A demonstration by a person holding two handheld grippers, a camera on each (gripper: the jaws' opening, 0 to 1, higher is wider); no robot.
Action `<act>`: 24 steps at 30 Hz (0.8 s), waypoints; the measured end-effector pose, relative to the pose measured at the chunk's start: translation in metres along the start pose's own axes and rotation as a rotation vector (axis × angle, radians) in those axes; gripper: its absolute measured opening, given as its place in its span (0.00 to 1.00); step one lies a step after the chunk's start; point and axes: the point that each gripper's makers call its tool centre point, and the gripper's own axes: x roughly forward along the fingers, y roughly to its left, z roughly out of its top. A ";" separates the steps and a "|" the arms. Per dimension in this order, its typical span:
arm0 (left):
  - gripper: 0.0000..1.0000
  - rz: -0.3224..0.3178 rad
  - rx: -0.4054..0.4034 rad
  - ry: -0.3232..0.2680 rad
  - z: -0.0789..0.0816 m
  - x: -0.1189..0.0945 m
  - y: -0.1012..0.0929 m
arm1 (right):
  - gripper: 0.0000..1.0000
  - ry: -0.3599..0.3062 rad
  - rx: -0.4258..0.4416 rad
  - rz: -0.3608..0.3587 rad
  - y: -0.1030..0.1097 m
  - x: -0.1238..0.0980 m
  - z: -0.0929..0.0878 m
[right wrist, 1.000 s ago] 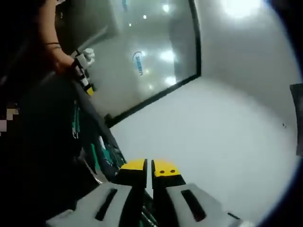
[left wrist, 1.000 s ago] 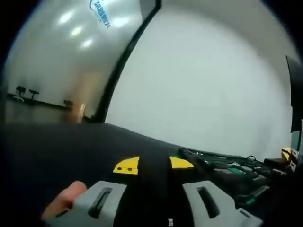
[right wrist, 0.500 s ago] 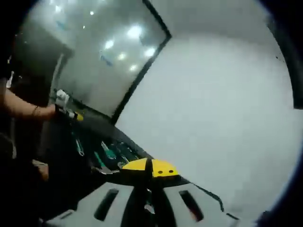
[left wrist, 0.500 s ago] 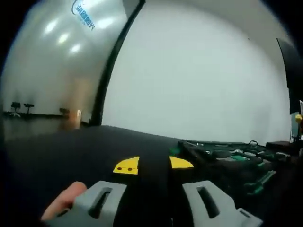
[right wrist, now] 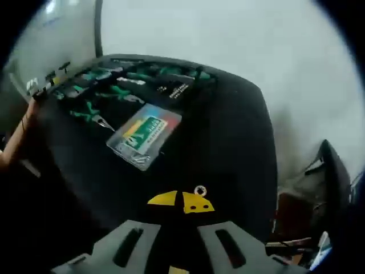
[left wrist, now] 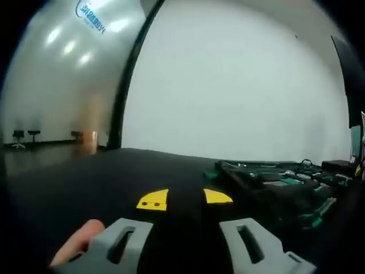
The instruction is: Pick up the tools and put them into their designated positions in the toolbox.
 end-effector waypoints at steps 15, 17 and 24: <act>0.17 0.003 0.035 0.016 -0.003 0.001 -0.001 | 0.01 -0.110 -0.076 -0.056 -0.022 -0.006 0.043; 0.17 0.000 0.039 0.020 -0.004 0.001 -0.001 | 0.05 -0.094 -0.116 -0.065 -0.020 -0.004 0.034; 0.17 0.003 0.062 0.035 -0.007 0.001 -0.001 | 0.06 -0.032 -0.220 0.007 -0.018 0.012 0.027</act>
